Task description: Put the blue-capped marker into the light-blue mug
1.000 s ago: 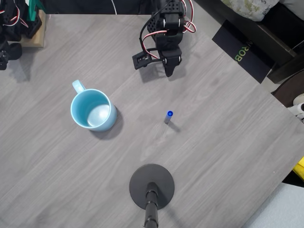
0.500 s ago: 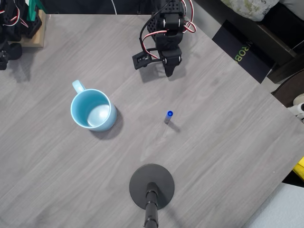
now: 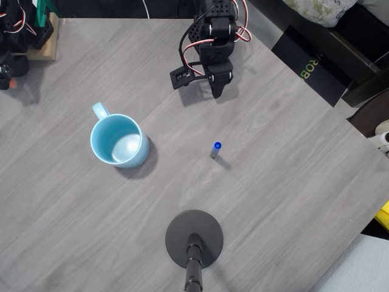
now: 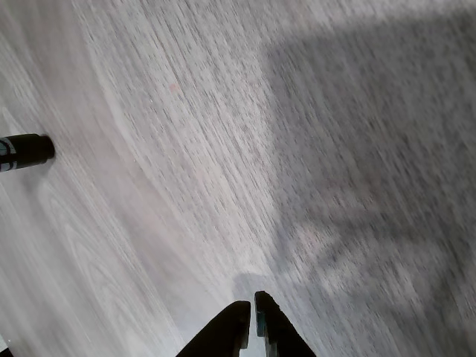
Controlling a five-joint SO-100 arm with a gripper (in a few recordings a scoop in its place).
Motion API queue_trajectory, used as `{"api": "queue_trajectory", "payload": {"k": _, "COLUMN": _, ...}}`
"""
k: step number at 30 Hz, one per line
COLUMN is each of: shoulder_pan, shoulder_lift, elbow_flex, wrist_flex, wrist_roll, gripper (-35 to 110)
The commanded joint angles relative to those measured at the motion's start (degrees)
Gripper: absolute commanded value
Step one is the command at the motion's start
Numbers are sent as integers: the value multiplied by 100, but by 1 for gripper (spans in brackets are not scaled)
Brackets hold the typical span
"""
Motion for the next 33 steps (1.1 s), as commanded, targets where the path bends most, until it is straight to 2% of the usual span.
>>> {"api": "queue_trajectory", "payload": {"k": 1, "shoulder_pan": -18, "shoulder_lift": 149, "elbow_flex": 18, "wrist_flex": 88, "wrist_roll": 0, "gripper": 0}}
{"api": "queue_trajectory", "payload": {"k": 12, "shoulder_pan": 35, "shoulder_lift": 149, "elbow_flex": 18, "wrist_flex": 88, "wrist_roll": 0, "gripper": 0}}
{"api": "queue_trajectory", "payload": {"k": 18, "shoulder_pan": 659, "shoulder_lift": 141, "elbow_flex": 18, "wrist_flex": 35, "wrist_roll": 0, "gripper": 0}}
{"api": "queue_trajectory", "payload": {"k": 24, "shoulder_pan": 800, "shoulder_lift": 141, "elbow_flex": 18, "wrist_flex": 9, "wrist_roll": -9, "gripper": 0}}
{"api": "queue_trajectory", "payload": {"k": 28, "shoulder_pan": 888, "shoulder_lift": 132, "elbow_flex": 18, "wrist_flex": -9, "wrist_roll": -1362, "gripper": 0}}
{"api": "queue_trajectory", "payload": {"k": 32, "shoulder_pan": 1187, "shoulder_lift": 132, "elbow_flex": 18, "wrist_flex": -35, "wrist_roll": -4078, "gripper": 0}}
{"api": "queue_trajectory", "payload": {"k": 33, "shoulder_pan": 1187, "shoulder_lift": 132, "elbow_flex": -35, "wrist_flex": -70, "wrist_roll": -4368, "gripper": 0}}
